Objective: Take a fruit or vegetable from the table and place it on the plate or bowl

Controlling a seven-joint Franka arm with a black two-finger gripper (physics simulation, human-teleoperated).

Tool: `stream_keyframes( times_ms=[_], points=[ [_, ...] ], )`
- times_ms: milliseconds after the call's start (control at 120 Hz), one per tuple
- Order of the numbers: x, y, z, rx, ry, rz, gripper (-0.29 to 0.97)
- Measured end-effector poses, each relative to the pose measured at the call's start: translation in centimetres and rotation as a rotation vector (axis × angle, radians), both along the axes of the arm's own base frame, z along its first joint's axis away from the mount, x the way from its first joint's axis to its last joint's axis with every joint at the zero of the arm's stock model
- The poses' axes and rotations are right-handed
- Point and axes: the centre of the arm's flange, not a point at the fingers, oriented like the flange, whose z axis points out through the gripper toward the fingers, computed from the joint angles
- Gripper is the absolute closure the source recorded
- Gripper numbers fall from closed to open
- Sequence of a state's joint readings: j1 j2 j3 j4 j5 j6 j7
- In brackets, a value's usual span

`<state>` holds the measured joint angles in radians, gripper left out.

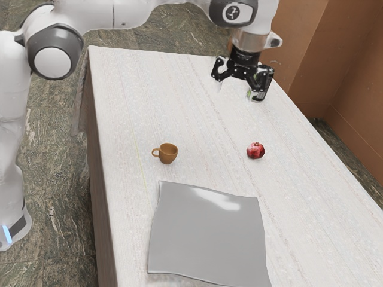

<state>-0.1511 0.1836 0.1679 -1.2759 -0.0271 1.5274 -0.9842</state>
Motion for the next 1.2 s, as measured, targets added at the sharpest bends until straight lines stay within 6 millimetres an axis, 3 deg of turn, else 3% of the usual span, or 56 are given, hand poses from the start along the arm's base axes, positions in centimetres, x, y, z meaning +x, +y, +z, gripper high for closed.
stream_keyframes(
  times_ms=[125, 175, 258, 358, 467, 558, 708, 992, 1200],
  points=[
    [9.0, -0.4, -5.3, 0.042, -0.094, -0.321, 0.00],
    [10.7, 0.5, -6.4, 0.049, -0.142, -0.424, 0.00],
    [12.4, 3.7, -8.0, 0.084, -0.192, -0.545, 0.00],
    [11.6, 4.4, -9.4, 0.118, -0.183, -0.693, 0.00],
    [12.3, 4.8, -12.6, 0.135, -0.164, -0.829, 0.00],
    [12.6, 4.5, -15.1, 0.140, -0.151, -0.934, 0.00],
    [12.8, 3.4, -17.3, 0.155, -0.150, -1.080, 0.00],
    [12.2, 3.6, -18.1, 0.166, -0.161, -1.167, 0.00],
    [11.9, 3.0, -20.5, 0.121, -0.148, -1.188, 0.00]
  ],
)
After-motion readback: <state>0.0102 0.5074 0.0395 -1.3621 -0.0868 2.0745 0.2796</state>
